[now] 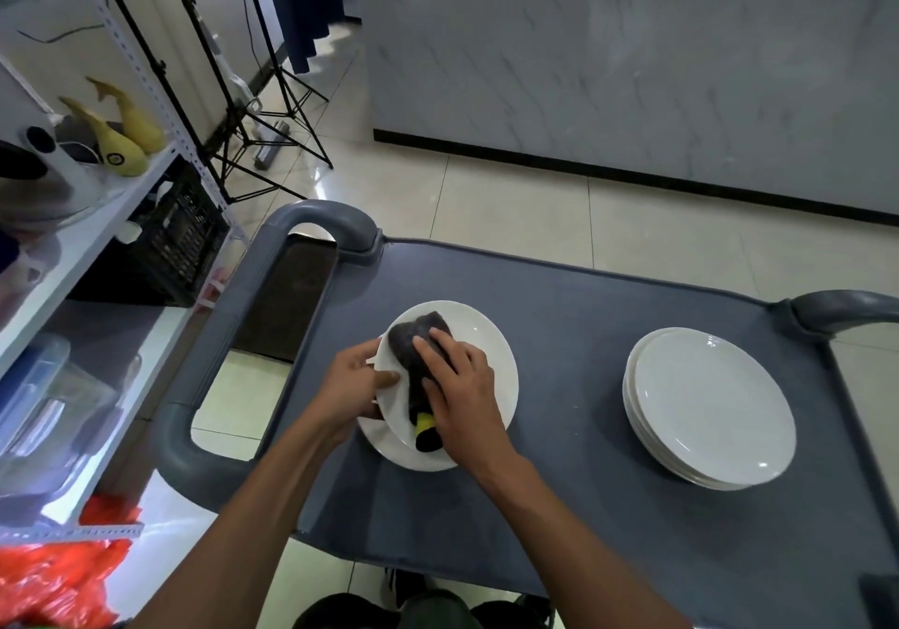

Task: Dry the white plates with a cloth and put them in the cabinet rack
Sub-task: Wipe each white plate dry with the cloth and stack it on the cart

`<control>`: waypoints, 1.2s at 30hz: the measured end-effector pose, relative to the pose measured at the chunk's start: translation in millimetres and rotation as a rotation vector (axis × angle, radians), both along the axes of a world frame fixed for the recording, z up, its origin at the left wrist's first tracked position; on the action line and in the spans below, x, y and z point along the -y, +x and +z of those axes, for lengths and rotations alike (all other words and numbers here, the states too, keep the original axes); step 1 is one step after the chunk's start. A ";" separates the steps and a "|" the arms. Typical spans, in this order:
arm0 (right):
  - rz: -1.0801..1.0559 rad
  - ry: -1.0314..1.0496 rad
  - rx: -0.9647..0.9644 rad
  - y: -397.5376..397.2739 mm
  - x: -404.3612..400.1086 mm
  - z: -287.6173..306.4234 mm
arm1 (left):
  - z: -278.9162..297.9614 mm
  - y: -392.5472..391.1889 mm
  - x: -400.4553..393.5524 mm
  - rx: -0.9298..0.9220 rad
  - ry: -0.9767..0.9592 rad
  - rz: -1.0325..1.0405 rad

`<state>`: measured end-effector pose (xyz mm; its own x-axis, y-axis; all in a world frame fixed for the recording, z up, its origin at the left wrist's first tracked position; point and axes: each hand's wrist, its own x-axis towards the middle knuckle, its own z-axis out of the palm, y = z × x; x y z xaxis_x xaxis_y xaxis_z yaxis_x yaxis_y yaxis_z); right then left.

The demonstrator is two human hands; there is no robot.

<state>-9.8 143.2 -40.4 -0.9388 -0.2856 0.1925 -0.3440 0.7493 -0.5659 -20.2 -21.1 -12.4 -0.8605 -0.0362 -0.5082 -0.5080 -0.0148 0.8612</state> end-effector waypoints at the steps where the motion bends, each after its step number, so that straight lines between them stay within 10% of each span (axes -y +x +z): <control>1: -0.007 0.005 -0.034 -2.7 -2.7 1.6 | 2.1 -1.9 -1.6 -0.011 0.007 -0.010; 36: -0.565 0.210 -0.178 -47.5 -100.6 100.5 | 58.7 -57.9 -61.4 -0.247 0.282 0.115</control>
<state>-57.3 243.8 60.1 -0.9145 0.1963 0.3537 0.0619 0.9320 -0.3571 -78.1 40.3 46.3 -0.9565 -0.0283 -0.2904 -0.2674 -0.3136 0.9111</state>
